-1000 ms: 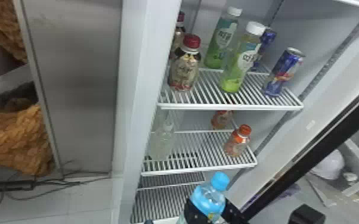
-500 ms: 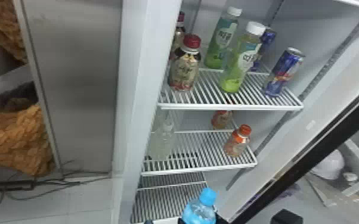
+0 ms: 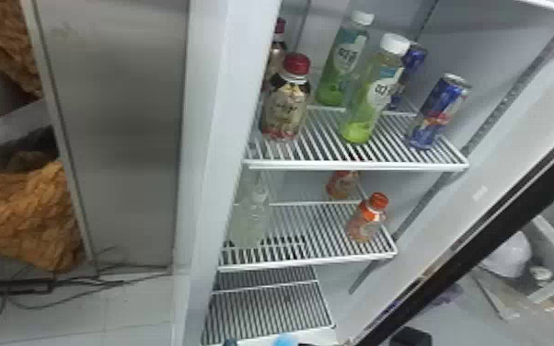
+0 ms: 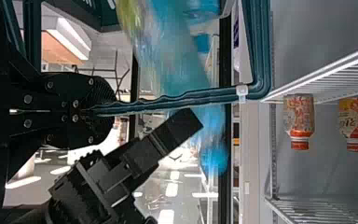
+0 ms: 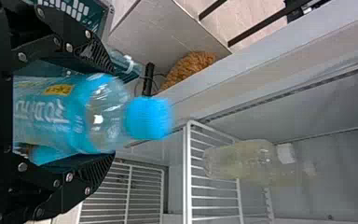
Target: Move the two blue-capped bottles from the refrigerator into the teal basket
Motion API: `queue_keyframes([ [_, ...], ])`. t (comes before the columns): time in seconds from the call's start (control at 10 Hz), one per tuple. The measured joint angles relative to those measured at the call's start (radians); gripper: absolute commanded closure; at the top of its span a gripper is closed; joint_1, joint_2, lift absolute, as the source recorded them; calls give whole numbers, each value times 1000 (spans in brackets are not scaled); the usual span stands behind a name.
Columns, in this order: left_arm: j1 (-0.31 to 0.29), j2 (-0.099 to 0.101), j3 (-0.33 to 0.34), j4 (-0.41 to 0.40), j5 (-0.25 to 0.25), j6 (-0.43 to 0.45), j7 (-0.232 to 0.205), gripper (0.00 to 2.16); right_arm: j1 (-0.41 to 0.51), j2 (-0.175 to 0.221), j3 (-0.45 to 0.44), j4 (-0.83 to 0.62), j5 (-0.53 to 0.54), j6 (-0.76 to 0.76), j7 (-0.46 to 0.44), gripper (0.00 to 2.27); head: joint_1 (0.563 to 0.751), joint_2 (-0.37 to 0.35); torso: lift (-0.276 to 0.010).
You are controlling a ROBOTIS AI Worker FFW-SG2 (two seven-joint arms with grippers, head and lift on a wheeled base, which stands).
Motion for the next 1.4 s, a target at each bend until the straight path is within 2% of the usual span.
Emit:
queue_keyframes([
  [0.3, 2, -1, 2, 0, 0, 0, 0, 1134, -15, 0, -1, 16, 4, -5, 5, 341, 695, -350, -137],
  [0.4, 2, -2, 2, 0, 0, -1, 0, 1134, -15, 4, -1, 23, 15, -51, 4, 340, 695, -350, -137],
  [0.7, 1, -2, 1, 0, 0, 0, 0, 1136, -22, 48, -12, 64, 86, -286, -16, 249, 695, -350, -137],
  [0.9, -1, -2, 0, -1, 0, 0, 0, 1134, -36, 72, -9, 96, 119, -421, -36, 64, 695, -350, -137],
  [1.1, -3, -3, -1, 0, -2, 0, 0, 1136, -58, 84, -2, 139, 131, -516, -58, 64, 695, -350, -137],
  [1.4, -7, -3, -5, 0, -2, 0, 0, 1136, -123, 110, 0, 260, 184, -755, -99, 73, 695, -350, -137],
])
